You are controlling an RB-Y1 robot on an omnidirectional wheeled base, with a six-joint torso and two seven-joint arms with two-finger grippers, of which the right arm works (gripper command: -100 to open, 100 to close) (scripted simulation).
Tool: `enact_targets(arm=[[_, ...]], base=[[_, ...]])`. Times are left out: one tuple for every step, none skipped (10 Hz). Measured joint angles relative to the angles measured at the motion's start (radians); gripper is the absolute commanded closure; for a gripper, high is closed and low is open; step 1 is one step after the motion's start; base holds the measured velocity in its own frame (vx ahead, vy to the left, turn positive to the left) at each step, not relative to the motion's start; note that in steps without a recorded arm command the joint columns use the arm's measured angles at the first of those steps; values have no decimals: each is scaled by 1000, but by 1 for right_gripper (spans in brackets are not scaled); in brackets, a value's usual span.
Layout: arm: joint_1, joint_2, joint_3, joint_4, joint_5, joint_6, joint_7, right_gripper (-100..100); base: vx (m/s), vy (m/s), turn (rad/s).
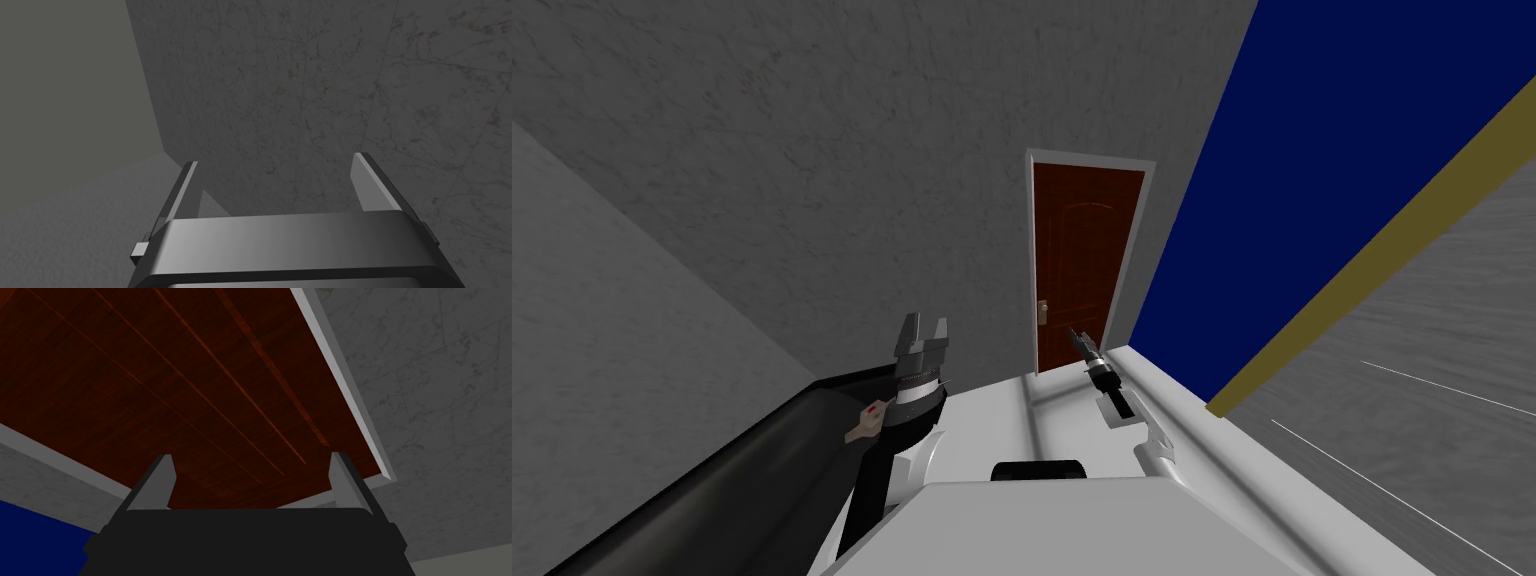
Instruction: Pull the door open
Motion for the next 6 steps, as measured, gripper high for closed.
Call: enact_targets(arm=[[-15, -1, -2, 24, 16, 0, 19, -100], [-24, -2, -4, 43, 31, 0, 36, -100], [-36, -4, -6, 65, 45, -2, 52, -100], [-47, -2, -8, 85, 60, -3, 70, -100], [-63, -1, -12, 114, 74, -7, 89, -100], [-71, -4, -13, 131, 88, -9, 105, -100]], base=[[99, 15, -3], [87, 11, -7], [91, 8, -6], [100, 6, -4], [99, 8, -3], [98, 12, -7]])
